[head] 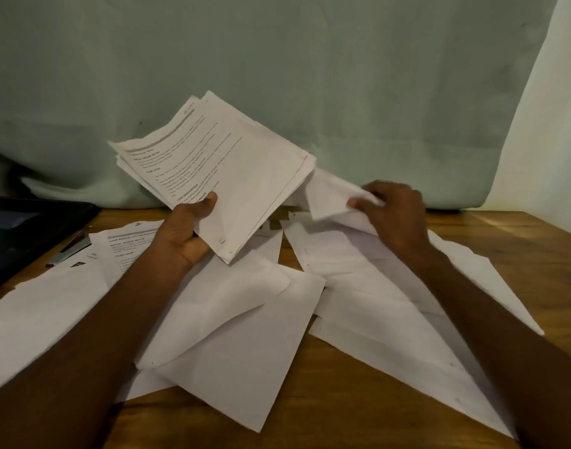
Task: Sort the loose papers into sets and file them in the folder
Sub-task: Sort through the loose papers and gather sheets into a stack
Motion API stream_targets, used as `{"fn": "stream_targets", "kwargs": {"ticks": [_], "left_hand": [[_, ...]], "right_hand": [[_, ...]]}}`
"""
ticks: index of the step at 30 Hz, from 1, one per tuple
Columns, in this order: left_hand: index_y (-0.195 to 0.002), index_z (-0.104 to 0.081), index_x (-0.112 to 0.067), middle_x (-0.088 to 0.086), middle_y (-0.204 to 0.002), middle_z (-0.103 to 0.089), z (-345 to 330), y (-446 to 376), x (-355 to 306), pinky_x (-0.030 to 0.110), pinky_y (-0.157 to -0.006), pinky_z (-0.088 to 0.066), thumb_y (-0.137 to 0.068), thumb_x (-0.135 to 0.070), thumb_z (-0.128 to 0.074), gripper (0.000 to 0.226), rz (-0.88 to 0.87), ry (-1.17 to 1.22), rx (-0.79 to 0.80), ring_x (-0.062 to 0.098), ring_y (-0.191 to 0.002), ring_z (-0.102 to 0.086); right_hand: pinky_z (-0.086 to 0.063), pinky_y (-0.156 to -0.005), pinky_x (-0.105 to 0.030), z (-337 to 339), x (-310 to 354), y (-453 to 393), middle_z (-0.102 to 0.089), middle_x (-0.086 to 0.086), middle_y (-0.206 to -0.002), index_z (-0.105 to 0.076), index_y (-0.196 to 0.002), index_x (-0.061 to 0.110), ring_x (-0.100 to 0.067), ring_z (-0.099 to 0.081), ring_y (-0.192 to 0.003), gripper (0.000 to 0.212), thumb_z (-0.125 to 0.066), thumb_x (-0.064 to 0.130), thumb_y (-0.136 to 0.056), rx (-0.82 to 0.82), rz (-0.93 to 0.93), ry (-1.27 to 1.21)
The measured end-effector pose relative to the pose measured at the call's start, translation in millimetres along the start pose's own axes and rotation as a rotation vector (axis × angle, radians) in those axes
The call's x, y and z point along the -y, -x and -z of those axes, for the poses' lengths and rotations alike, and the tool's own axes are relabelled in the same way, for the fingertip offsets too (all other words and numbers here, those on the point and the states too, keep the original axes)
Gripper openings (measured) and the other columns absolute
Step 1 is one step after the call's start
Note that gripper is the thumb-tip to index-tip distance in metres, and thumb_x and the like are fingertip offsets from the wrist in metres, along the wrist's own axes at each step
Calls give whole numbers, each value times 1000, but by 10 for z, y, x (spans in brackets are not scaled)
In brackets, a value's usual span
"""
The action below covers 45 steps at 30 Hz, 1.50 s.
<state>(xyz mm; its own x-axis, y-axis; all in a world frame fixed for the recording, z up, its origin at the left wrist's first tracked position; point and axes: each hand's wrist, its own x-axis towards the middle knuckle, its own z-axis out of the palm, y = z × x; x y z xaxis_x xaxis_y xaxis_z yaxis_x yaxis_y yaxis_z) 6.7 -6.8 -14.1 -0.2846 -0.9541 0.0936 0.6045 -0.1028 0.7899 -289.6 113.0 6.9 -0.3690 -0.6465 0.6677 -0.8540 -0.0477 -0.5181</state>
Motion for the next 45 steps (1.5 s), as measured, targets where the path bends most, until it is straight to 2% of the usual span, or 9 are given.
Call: {"fn": "stream_targets", "kwargs": {"ticks": [2, 5, 9, 12, 18, 22, 33, 38, 45], "left_hand": [[-117, -68, -19, 0, -104, -79, 36, -24, -3, 36, -73, -64, -101, -2, -55, 27, -46, 19, 38, 15, -91, -76], [-141, -57, -17, 5, -124, -72, 72, -72, 5, 39, -80, -63, -100, -5, -55, 43, -85, 11, 88, 20, -109, -71], [-141, -58, -19, 3, -126, -72, 21, -63, 24, 37, -81, -63, -101, -8, -55, 41, -81, 13, 95, 18, -107, -71], [-131, -63, -21, 7, -134, -68, -20, -46, 31, 42, -92, -59, -101, -9, -55, 33, -84, -48, 108, 21, -117, -67], [-143, -57, -20, 4, -134, -68, -41, 21, 21, 40, -90, -60, -102, -5, -53, 45, -62, -2, 190, 19, -119, -67], [-143, -57, -21, 3, -132, -69, -30, 5, 12, 39, -84, -62, -101, -5, -53, 45, -64, 16, 155, 18, -115, -69], [-136, -63, -25, 1, -133, -69, 28, -37, -73, 42, -95, -56, -102, -9, -54, 38, -108, 86, 101, 16, -119, -66], [-148, -52, -24, 0, -131, -70, 96, -87, -206, 41, -88, -61, -98, -10, -57, 52, -171, 177, 90, 18, -119, -67], [-145, -57, -21, 6, -139, -64, 24, -54, -226, 43, -89, -61, -76, -15, -82, 74, -104, 129, 118, 22, -123, -64]], "right_hand": [[-48, -64, -16, 215, 64, -105, -75, 5, -84, -75, -104, 26, 0, -65, -68, 24, -82, 28, -82, -129, -75, -323], [-55, -67, -22, 486, 65, -200, -75, 4, -81, -64, -117, 23, -9, -67, -72, 33, -77, 16, -88, -196, -223, -849], [-60, -72, -25, 546, -110, -228, -72, 3, -89, -61, -107, 24, -9, -68, -78, 20, -60, 6, -99, -70, -403, -1344], [-60, -90, -39, 513, -268, -149, -74, -4, -114, -65, -122, 18, -18, -73, -97, 22, -52, 17, -104, 120, -483, -1488], [-61, -83, -40, 383, -365, -98, -69, -10, -131, -60, -138, 14, -28, -70, -109, 40, -60, 15, -98, 112, -502, -1310], [-57, -96, -46, 320, -387, -114, -70, -10, -130, -63, -135, 11, -34, -65, -121, 40, -67, 16, -95, 65, -514, -1212], [-55, -100, -47, 217, -403, -93, -77, -3, -112, -73, -118, 11, -26, -72, -105, 34, -81, 16, -86, -117, -566, -893], [-59, -83, -34, -46, -138, 160, -76, -6, -108, -73, -112, 7, -20, -74, -93, 26, -80, 11, -87, 41, -575, -755], [-57, -82, -26, -545, 298, 451, -73, 5, -110, -73, -117, 14, -16, -71, -96, 28, -78, 20, -90, 231, -436, -488]]}}
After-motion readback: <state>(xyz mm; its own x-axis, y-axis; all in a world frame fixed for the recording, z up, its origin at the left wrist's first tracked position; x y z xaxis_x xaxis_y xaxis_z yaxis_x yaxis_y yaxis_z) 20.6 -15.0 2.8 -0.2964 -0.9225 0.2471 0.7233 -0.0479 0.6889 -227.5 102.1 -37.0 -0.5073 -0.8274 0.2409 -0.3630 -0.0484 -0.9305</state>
